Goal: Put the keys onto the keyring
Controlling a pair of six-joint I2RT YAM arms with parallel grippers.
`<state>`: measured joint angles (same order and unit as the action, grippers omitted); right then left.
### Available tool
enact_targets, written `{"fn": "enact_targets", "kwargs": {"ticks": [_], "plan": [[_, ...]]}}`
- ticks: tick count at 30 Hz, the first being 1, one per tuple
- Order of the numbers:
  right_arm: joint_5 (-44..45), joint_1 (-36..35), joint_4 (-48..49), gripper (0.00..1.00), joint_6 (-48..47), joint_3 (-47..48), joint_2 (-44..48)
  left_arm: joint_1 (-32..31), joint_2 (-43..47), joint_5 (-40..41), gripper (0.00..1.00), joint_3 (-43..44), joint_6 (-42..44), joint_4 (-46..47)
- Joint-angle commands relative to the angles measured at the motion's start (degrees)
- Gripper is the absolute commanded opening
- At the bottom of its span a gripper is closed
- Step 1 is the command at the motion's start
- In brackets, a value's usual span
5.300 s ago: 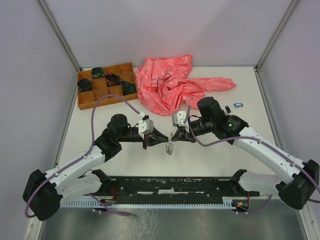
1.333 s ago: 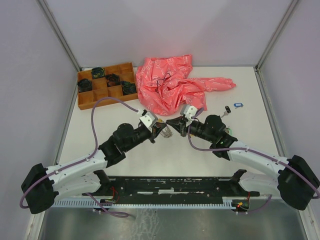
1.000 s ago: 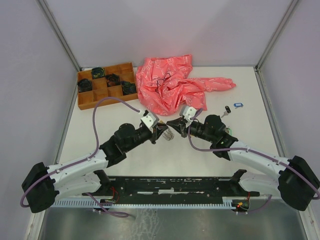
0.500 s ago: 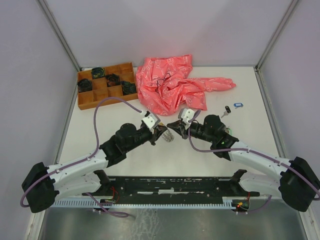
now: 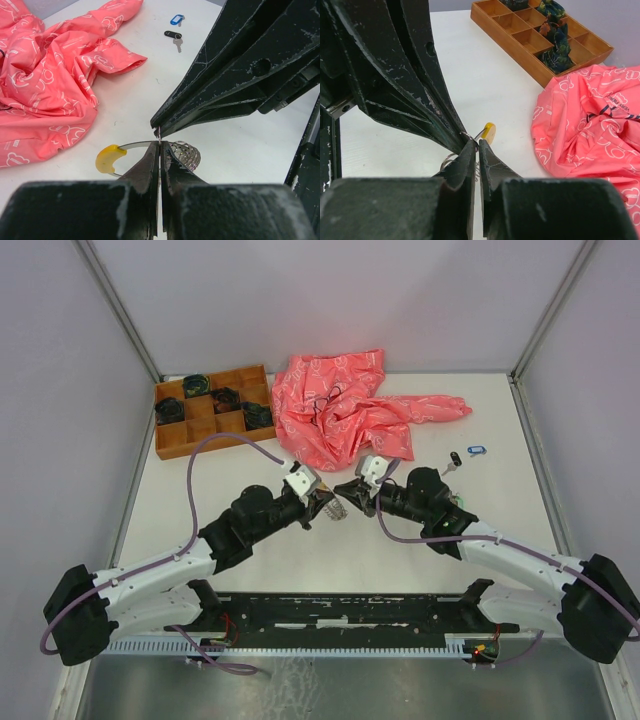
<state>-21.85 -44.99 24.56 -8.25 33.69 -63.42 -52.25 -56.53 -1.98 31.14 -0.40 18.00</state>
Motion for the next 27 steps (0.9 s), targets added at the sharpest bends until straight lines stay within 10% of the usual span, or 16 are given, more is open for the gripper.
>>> {"fn": "enact_targets", "kwargs": {"ticks": [1,18,27], "plan": [[0.14,-0.79,-1.8,0.16,0.16,4.25,2.84,-0.32,1.14,0.42,0.03,1.6,3.66,1.27],[19.4,-0.41,-43.08,0.45,2.93,17.64,5.86,0.79,6.06,-1.73,0.03,1.69,15.1,-5.44],[21.6,2.84,-49.96,0.44,6.68,21.29,-4.5,8.18,6.37,-19.62,0.03,9.11,22.53,-18.67]]}}
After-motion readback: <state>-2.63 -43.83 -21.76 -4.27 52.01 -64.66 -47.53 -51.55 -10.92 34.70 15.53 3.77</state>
